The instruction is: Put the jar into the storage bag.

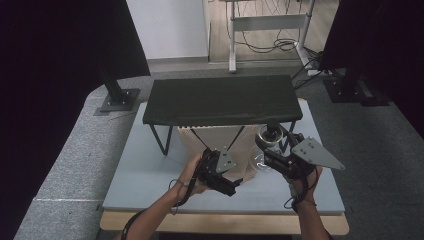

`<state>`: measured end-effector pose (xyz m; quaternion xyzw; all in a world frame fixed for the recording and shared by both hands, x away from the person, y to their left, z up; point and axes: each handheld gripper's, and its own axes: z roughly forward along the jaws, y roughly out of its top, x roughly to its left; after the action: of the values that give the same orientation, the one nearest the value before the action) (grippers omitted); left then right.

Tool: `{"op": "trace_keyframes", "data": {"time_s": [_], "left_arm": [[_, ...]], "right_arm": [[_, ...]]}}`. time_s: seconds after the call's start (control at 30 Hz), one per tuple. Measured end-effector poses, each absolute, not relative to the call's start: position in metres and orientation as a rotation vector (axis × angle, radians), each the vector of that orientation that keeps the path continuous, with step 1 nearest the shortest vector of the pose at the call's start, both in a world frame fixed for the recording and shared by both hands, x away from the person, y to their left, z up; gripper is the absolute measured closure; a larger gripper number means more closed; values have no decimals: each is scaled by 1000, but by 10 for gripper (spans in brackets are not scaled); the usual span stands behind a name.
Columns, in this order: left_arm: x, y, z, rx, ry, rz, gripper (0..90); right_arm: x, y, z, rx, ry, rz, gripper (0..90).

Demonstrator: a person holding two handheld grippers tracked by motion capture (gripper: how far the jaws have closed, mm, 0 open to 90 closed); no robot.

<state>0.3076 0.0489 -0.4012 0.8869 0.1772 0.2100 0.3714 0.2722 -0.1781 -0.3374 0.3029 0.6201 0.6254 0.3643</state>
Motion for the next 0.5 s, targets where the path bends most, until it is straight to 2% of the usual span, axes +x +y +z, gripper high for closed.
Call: {"op": "trace_keyframes", "data": {"time_s": [0.5], "left_arm": [[306, 48, -402, 2282, 446, 558, 55]], "right_arm": [[281, -165, -316, 731, 1576, 1634, 375]]}}
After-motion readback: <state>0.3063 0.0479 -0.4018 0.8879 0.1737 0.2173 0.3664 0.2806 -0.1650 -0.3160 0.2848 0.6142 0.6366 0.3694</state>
